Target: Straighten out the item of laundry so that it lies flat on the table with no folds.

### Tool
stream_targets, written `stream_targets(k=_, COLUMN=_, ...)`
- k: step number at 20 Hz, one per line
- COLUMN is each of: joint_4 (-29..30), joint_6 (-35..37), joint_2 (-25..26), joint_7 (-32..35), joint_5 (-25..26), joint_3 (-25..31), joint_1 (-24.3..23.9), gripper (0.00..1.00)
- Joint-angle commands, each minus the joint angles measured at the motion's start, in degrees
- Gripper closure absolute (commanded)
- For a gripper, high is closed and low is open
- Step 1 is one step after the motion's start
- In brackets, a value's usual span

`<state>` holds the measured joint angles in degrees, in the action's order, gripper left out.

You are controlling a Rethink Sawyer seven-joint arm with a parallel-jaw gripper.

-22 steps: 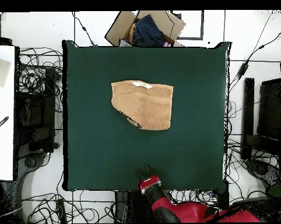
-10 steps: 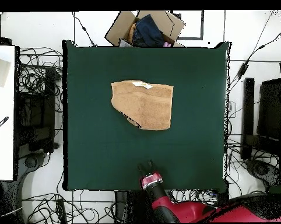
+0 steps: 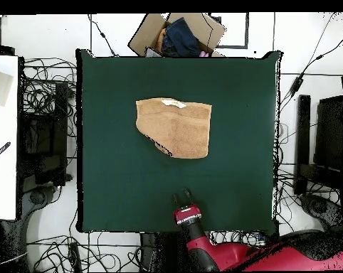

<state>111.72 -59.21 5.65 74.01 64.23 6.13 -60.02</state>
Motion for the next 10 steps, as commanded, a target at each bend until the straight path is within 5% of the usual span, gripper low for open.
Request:
stream_targets(k=1, joint_4=-8.39, joint_6=13.41, joint_2=9.13, joint_7=14.06, joint_5=2.98, joint_3=-6.44, joint_1=3.34, gripper=0.0)
stream_targets(k=10, joint_4=-12.35, joint_6=12.96, joint_2=11.38, joint_7=17.62, joint_5=3.64, joint_3=-6.16, joint_1=6.59, gripper=0.0)
